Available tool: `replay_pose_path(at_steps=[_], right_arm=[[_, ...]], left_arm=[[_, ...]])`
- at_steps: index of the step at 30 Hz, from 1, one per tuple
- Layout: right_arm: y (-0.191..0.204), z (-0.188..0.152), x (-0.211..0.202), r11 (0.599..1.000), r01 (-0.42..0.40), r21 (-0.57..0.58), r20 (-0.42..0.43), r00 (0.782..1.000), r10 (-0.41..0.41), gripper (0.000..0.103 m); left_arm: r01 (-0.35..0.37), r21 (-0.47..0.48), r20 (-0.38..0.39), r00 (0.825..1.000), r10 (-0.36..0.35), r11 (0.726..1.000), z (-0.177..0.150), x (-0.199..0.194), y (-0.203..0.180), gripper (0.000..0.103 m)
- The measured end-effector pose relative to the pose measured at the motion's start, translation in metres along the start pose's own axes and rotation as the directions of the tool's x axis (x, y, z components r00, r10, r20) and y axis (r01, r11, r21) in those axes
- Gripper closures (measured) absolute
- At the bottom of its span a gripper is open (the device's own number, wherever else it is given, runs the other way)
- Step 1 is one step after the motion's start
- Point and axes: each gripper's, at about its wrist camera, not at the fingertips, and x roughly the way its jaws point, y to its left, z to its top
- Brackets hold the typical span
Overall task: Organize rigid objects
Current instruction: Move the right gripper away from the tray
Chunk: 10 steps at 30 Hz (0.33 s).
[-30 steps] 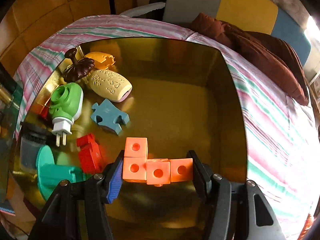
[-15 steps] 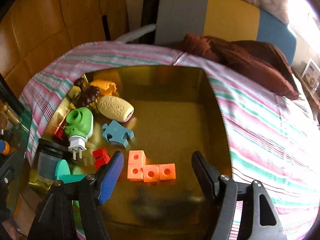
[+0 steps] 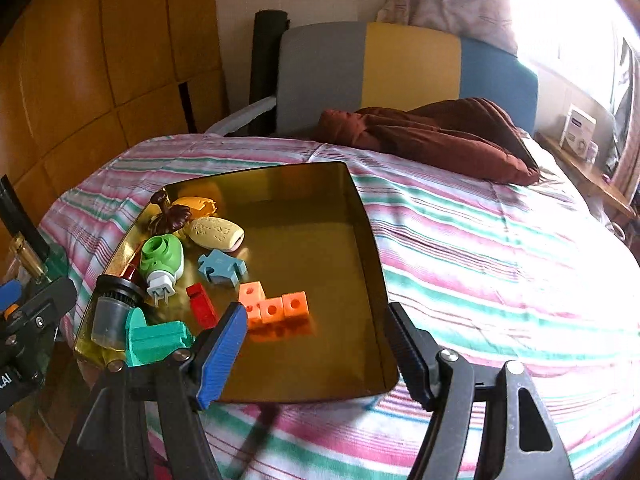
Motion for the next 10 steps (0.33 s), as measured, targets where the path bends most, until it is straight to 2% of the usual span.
replay_pose_path(at_steps=[4,10], right_arm=[[-0.003,-0.002,-0.002,1.0,-0.002,0.015,0.003,1.0,0.002,0.032],[0.0,0.001,-0.005,1.0,-0.012,0.008,0.014,1.0,0.012,0.032]], left_arm=[[-0.012,0.011,0.021,1.0,0.012,1.0,-0.002,-0.006,-0.003,0.004],[-0.037,0.024,0.051,0.998,0.036,0.999,0.0,-0.015,-0.004,0.002]])
